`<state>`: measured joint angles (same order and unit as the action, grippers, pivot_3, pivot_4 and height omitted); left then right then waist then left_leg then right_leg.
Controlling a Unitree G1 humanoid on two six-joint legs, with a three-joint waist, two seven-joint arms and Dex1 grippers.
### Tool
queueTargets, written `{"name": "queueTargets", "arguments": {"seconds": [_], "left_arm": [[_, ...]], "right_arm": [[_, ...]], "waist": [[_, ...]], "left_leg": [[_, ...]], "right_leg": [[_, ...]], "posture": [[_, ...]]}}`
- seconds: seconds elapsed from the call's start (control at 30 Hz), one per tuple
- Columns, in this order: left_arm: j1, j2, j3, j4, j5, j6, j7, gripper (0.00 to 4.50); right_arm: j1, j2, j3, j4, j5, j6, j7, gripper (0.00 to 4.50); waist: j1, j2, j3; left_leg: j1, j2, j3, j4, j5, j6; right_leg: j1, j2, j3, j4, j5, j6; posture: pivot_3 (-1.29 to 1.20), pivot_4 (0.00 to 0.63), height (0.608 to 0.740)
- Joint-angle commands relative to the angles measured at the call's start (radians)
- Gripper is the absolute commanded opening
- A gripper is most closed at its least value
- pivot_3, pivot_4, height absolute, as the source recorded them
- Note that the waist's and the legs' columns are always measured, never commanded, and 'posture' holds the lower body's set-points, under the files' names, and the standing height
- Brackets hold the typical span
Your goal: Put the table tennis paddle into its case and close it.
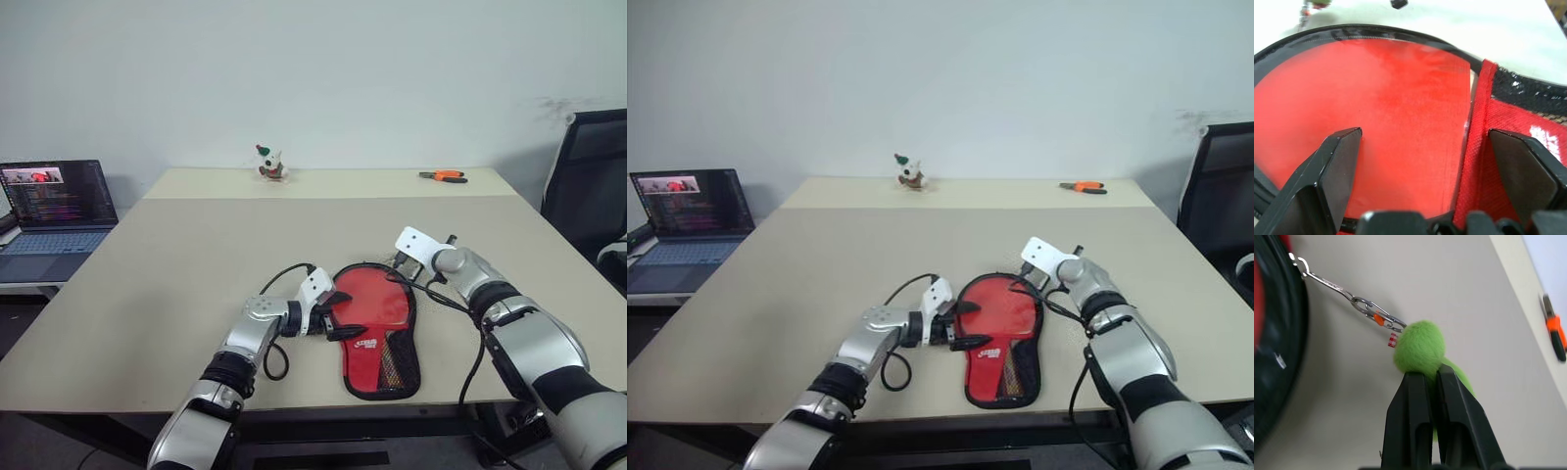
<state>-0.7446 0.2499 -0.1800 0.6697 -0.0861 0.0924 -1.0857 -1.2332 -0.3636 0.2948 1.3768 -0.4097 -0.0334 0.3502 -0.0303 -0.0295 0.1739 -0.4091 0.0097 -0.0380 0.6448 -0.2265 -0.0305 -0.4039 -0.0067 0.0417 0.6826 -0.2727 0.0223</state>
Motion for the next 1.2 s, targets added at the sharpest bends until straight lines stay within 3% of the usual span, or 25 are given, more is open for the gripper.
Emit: {"name": "queueTargets", "arguments": {"seconds": [0.03, 0.3, 0.53, 0.7, 0.97, 1.2], "left_arm": [[0.015, -0.013, -0.025, 0.023, 0.007, 0.037, -0.019, 4.5], [-0.034, -0.046, -0.026, 0.083, 0.014, 0.015, -0.019, 4.5], [-0.094, -0.079, -0.039, 0.173, 0.032, -0.032, -0.045, 4.5], [-0.149, -0.081, -0.06, 0.277, 0.079, -0.105, -0.071, 4.5], [-0.184, -0.079, -0.121, 0.403, 0.18, -0.293, -0.062, 4.5], [-0.195, -0.107, -0.121, 0.464, 0.198, -0.336, -0.044, 4.5]], "right_arm": [[0.003, -0.065, -0.028, -0.029, 0.013, -0.008, 0.03, 0.02], [0.099, -0.229, -0.075, -0.195, 0.097, -0.049, 0.4, 0.02], [0.333, -0.356, -0.122, -0.691, 0.196, 0.148, 0.629, 0.02], [0.485, -0.388, -0.152, -1.008, 0.249, 0.347, 0.673, 0.02], [0.662, -0.428, -0.183, -1.289, 0.32, 0.56, 0.681, 0.02], [0.833, -0.489, -0.228, -1.552, 0.405, 0.711, 0.692, 0.02]], "waist": [[0.0, 0.0, 0.0], [0.006, 0.001, 0.0], [0.004, 0.002, 0.0], [0.005, 0.003, 0.0], [0.01, 0.002, -0.001], [0.019, 0.002, -0.001]], "left_leg": [[0.0, 0.0, 0.0, 0.0, 0.0, 0.0], [0.0, -0.001, 0.002, 0.0, 0.0, 0.0], [0.0, -0.001, 0.002, 0.0, 0.0, 0.0], [-0.001, -0.002, 0.002, 0.001, 0.0, 0.0], [0.0, -0.002, 0.001, 0.001, 0.0, 0.0], [0.007, -0.002, 0.0, 0.0, -0.001, 0.001]], "right_leg": [[0.0, 0.0, 0.0, 0.0, 0.0, 0.0], [0.001, -0.001, -0.001, -0.001, 0.0, 0.0], [0.001, 0.0, -0.001, -0.001, 0.0, 0.001], [0.002, 0.0, -0.001, -0.001, 0.0, 0.001], [0.003, 0.0, -0.002, -0.002, -0.001, 0.001], [0.012, 0.0, -0.003, -0.005, -0.004, 0.007]], "posture": [[0.0, 0.15, 0.74], [0.0, 0.15, 0.74], [0.0, 0.15, 0.74], [0.0, 0.15, 0.74], [0.0, 0.15, 0.74], [0.0, 0.15, 0.74]]}}
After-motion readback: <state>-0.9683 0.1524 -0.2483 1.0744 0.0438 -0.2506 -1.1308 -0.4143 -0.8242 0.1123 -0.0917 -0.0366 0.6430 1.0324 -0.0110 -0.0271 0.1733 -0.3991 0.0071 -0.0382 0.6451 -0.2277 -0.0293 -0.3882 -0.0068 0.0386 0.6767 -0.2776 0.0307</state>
